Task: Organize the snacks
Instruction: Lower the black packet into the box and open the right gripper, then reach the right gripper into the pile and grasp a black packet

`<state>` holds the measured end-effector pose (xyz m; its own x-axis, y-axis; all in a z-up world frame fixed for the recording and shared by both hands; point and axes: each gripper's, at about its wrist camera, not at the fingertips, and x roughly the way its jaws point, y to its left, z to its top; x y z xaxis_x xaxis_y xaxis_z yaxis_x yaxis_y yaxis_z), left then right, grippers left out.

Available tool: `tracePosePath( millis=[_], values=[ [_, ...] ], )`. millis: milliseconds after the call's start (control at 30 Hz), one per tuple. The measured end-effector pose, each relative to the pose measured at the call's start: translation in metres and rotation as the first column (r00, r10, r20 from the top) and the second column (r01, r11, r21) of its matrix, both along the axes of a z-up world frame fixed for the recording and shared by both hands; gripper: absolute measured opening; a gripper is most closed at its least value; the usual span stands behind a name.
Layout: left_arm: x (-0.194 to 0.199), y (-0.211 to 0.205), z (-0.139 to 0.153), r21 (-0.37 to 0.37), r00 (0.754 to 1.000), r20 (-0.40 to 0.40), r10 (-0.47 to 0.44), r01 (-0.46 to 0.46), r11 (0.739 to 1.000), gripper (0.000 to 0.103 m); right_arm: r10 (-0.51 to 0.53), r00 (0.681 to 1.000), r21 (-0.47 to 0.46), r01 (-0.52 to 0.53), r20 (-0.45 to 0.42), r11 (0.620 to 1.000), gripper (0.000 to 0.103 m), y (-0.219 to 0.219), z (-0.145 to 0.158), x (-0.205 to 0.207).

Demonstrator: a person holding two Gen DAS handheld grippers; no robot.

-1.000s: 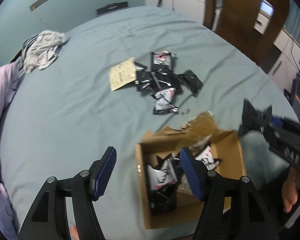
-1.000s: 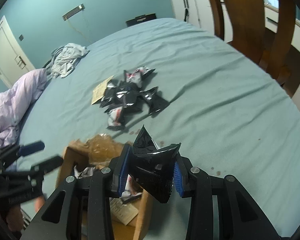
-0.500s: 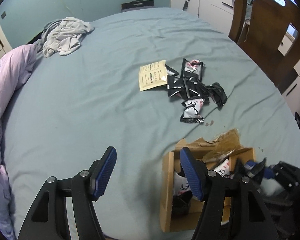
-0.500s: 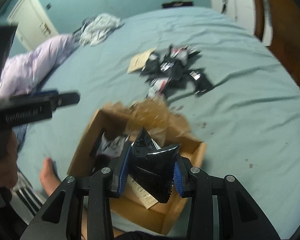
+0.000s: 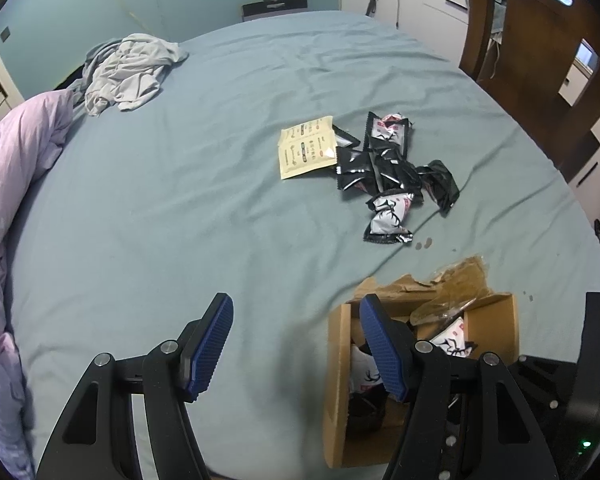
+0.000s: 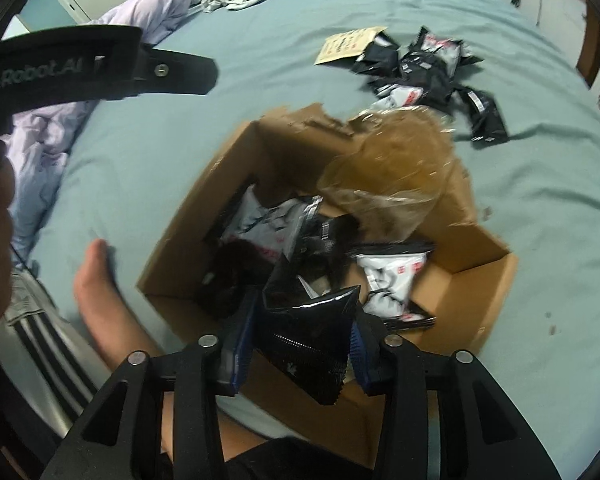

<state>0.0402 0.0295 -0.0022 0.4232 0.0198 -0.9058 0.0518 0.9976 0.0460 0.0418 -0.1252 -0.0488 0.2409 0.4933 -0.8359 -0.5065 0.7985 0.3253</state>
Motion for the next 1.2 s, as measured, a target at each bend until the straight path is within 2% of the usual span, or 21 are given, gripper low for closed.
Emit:
tracePosePath(
  millis=[33, 133, 233, 333, 433, 533, 600, 700, 800, 867, 900, 1000, 1100, 1200],
  values=[
    [0.000, -0.001, -0.002, 0.008, 1.000, -0.004, -0.003, 0.003, 1.000, 0.066, 0.002, 1.000, 0.018, -0.002, -0.013, 1.000, 0.041, -0.002, -0.001, 0.000],
    [0.000, -0.002, -0.004, 0.027, 1.000, -0.007, -0.005, 0.005, 1.000, 0.066, 0.004, 1.000, 0.026, -0.004, -0.015, 1.000, 0.052, -0.004, -0.001, 0.000],
    [-0.002, 0.000, -0.003, 0.039, 1.000, 0.000, 0.004, -0.004, 0.999, 0.066, -0.016, 0.999, 0.046, 0.014, 0.034, 0.999, 0.053, -0.012, 0.008, -0.007],
    [-0.004, 0.002, -0.001, 0.038, 1.000, 0.008, 0.010, -0.011, 0.999, 0.066, -0.091, 0.990, 0.076, 0.084, 0.103, 0.994, 0.053, -0.027, 0.023, -0.009],
    [-0.006, 0.002, -0.001, 0.040, 1.000, 0.007, 0.006, -0.006, 0.999, 0.066, -0.162, 0.976, 0.058, 0.155, 0.146, 0.986, 0.053, -0.039, 0.032, -0.013],
    [-0.006, 0.001, -0.001, 0.041, 1.000, 0.006, 0.004, -0.004, 0.999, 0.066, -0.173, 0.973, 0.033, 0.170, 0.152, 0.985, 0.053, -0.049, 0.045, -0.007],
    [-0.005, 0.002, 0.000, 0.028, 1.000, 0.004, 0.008, -0.008, 1.000, 0.066, -0.183, 0.965, 0.017, 0.183, 0.187, 0.983, 0.053, -0.056, 0.056, -0.007],
    [-0.004, 0.003, 0.001, 0.000, 1.000, 0.000, 0.014, -0.014, 1.000, 0.066, -0.208, 0.940, -0.025, 0.223, 0.272, 0.974, 0.053, -0.069, 0.074, -0.004],
    [-0.004, 0.002, 0.001, -0.049, 1.000, -0.021, 0.005, -0.006, 0.999, 0.066, -0.267, 0.906, -0.037, 0.294, 0.330, 0.955, 0.053, -0.083, 0.076, -0.001],
    [-0.005, -0.001, 0.001, -0.069, 0.999, -0.031, -0.011, 0.009, 0.998, 0.066, -0.405, 0.850, 0.005, 0.428, 0.335, 0.904, 0.053, -0.100, 0.065, 0.000],
    [-0.006, -0.003, 0.001, -0.073, 0.999, -0.032, -0.017, 0.014, 0.997, 0.066, -0.440, 0.840, 0.011, 0.460, 0.318, 0.888, 0.053, -0.103, 0.060, 0.000],
    [-0.006, -0.011, 0.004, -0.086, 0.999, -0.034, -0.034, 0.031, 0.996, 0.066, -0.434, 0.863, 0.007, 0.448, 0.259, 0.894, 0.053, -0.098, 0.052, 0.004],
    [-0.007, -0.018, 0.007, -0.093, 0.998, -0.026, -0.051, 0.048, 0.994, 0.068, -0.431, 0.858, 0.004, 0.448, 0.280, 0.894, 0.053, -0.092, 0.054, 0.004],
    [-0.008, -0.024, 0.007, -0.081, 0.998, -0.024, -0.065, 0.063, 0.995, 0.068, -0.406, 0.871, -0.026, 0.429, 0.276, 0.903, 0.053, -0.083, 0.044, 0.015]
  ],
)
